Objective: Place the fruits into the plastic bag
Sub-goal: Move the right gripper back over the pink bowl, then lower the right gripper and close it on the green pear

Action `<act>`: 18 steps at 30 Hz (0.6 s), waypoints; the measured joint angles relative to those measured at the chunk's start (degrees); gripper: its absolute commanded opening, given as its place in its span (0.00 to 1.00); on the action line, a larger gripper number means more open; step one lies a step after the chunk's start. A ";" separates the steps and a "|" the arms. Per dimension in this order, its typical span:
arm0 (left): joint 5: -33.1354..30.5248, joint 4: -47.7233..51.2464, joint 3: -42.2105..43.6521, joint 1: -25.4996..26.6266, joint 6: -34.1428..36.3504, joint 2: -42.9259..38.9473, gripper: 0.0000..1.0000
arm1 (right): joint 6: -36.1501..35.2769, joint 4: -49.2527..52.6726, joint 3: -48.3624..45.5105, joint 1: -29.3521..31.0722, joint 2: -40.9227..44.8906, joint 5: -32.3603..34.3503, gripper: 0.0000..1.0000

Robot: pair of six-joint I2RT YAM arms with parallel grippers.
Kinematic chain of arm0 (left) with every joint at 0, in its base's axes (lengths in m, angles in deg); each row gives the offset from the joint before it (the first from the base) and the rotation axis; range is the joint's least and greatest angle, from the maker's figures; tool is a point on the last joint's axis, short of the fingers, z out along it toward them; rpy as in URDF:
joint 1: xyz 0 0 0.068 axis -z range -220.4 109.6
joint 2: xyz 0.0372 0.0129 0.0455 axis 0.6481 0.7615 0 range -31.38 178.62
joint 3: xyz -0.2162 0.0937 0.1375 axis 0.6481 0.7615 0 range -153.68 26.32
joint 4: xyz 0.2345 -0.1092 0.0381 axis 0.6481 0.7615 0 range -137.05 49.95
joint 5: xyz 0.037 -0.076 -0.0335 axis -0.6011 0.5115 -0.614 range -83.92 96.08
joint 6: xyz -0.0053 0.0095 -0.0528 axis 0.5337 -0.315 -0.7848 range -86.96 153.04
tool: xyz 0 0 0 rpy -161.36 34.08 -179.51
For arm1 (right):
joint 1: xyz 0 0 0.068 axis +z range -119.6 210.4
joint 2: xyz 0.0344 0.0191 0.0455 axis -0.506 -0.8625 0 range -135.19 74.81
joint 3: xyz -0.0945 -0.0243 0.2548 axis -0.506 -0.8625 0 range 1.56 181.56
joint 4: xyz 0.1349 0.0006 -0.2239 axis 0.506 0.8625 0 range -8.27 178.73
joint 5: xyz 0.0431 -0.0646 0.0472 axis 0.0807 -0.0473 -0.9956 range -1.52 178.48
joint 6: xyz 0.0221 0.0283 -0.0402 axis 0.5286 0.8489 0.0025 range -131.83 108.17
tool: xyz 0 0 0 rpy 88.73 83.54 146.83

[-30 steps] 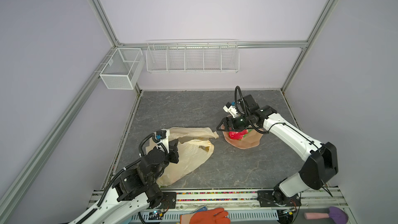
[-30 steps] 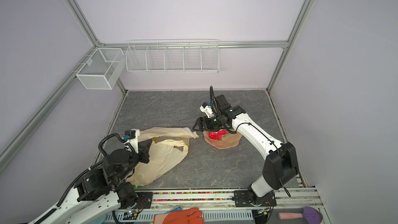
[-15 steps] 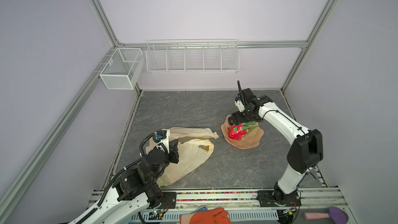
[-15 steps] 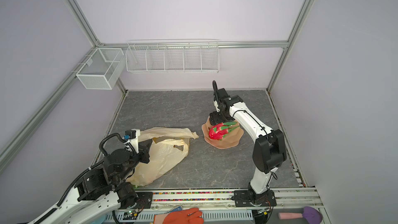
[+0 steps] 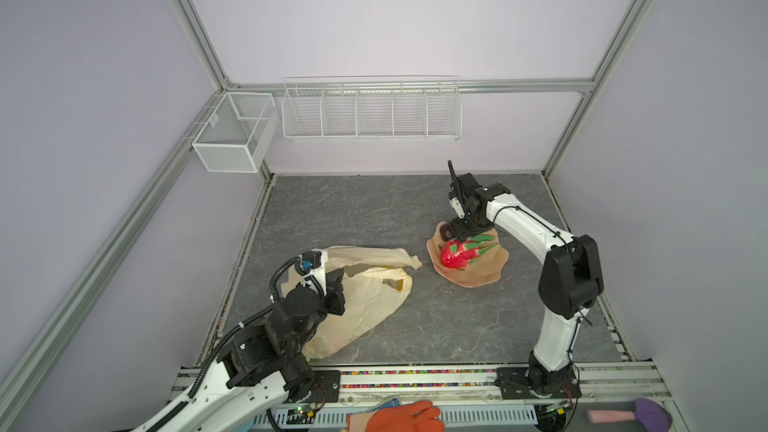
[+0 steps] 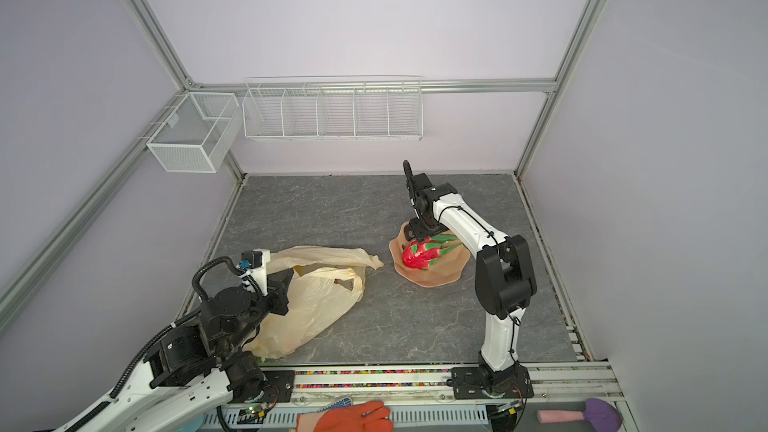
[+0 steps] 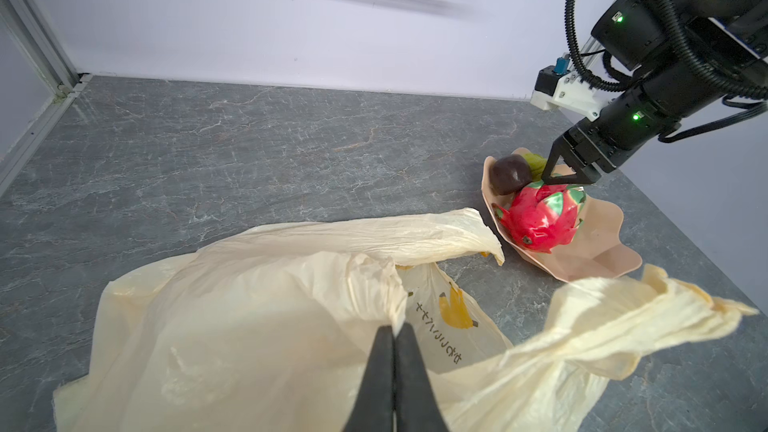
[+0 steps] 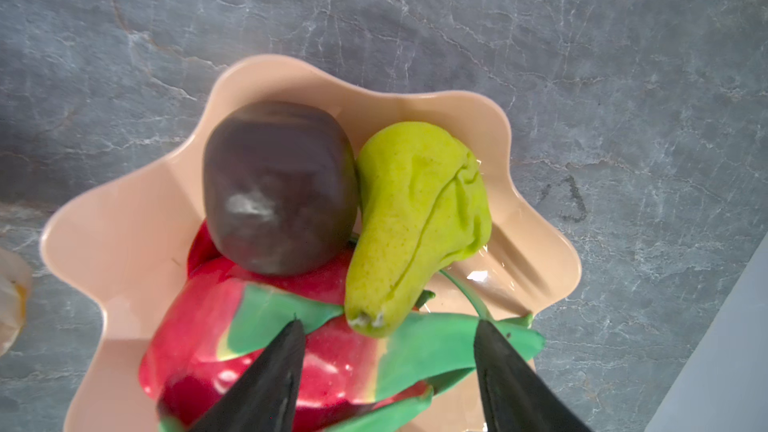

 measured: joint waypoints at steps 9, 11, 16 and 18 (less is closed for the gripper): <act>-0.02 0.02 0.00 0.00 -0.02 0.02 0.00 | -1.44 0.00 2.49 0.00 -2.34 0.72 0.62; -0.04 0.02 0.00 0.00 -0.02 0.02 0.00 | -1.44 0.07 2.62 0.00 -2.73 0.68 0.62; -0.22 0.04 0.00 0.00 -0.02 0.02 0.00 | -1.40 0.11 2.62 0.00 -3.08 -0.59 0.64; -0.22 0.04 0.00 0.00 -0.02 0.02 0.00 | -1.40 0.13 2.62 0.00 -3.08 -0.90 0.64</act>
